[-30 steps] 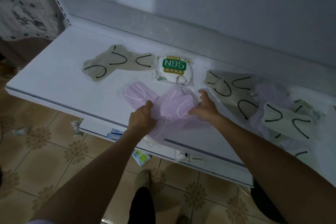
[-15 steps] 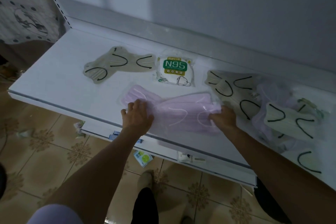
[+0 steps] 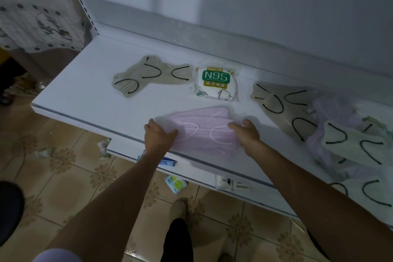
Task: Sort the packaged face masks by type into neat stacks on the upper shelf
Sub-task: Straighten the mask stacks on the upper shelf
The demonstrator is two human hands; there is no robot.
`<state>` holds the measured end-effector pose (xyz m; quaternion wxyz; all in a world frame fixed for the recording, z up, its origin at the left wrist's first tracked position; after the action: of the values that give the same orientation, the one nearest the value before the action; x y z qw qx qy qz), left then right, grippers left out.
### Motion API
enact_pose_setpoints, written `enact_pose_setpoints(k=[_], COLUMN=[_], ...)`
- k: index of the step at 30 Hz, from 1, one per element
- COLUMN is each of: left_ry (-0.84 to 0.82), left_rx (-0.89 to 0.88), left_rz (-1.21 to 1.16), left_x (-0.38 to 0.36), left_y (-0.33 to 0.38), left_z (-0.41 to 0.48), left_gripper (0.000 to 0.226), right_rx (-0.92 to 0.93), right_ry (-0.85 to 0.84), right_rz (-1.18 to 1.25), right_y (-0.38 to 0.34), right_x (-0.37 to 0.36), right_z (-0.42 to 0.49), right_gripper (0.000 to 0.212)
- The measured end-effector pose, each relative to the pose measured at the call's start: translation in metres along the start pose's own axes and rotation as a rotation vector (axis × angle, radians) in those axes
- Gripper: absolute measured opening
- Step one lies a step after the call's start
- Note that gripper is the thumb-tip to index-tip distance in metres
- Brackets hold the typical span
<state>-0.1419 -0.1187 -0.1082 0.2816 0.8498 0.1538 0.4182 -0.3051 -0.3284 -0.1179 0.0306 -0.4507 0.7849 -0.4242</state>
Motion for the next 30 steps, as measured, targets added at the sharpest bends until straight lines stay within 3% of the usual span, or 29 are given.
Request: enact_pose_setpoints(k=[5, 8, 10, 15, 17, 19, 22, 24, 30], left_ry=[-0.180, -0.150, -0.139, 0.038, 0.092, 0.168, 0.267, 0.360, 0.397], left_rx=[0.065, 0.046, 0.049, 0.068, 0.016, 0.004, -0.064, -0.143, -0.290], left_rz=[-0.122, -0.166, -0.279, -0.448, -0.559, -0.605, -0.679, -0.694, -0.773], left_x=[-0.005, 0.000, 0.006, 0.050, 0.076, 0.106, 0.163, 0.199, 0.280], left_y=[-0.002, -0.005, -0.008, -0.028, -0.044, -0.065, -0.058, -0.041, 0.015], left_z=[0.007, 0.002, -0.004, -0.055, -0.077, -0.093, -0.156, -0.202, -0.291], left_gripper=[0.070, 0.061, 0.065, 0.055, 0.068, 0.077, 0.034, 0.030, 0.012], right_rx=[-0.082, -0.170, -0.154, 0.152, 0.314, 0.494, 0.715, 0.840, 1.154], right_ry=[-0.048, -0.166, -0.271, -0.372, -0.353, -0.347, -0.332, -0.304, -0.245], right_rz=[0.063, 0.111, 0.122, -0.257, -0.326, -0.401, -0.437, -0.429, -0.328], right_y=[-0.001, -0.006, -0.014, -0.051, -0.075, -0.103, -0.142, -0.162, -0.214], right_x=[-0.015, -0.014, -0.020, -0.049, -0.057, -0.062, -0.061, -0.054, -0.016], right_z=[-0.002, -0.010, -0.019, -0.060, -0.093, -0.136, -0.209, -0.255, -0.365], right_gripper=[0.035, 0.012, 0.013, 0.048, 0.044, 0.026, 0.036, 0.024, 0.027])
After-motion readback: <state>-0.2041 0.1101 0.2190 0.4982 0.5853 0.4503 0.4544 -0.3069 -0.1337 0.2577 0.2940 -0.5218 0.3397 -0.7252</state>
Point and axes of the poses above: each hand's wrist, its own z-axis towards the middle knuckle, its own x-axis out of the back of the hand, y = z × x, the point moved 6 cm from there along z, towards the middle knuckle, and after that the axes turned 9 degrees about -y, right-handed, at the moved point
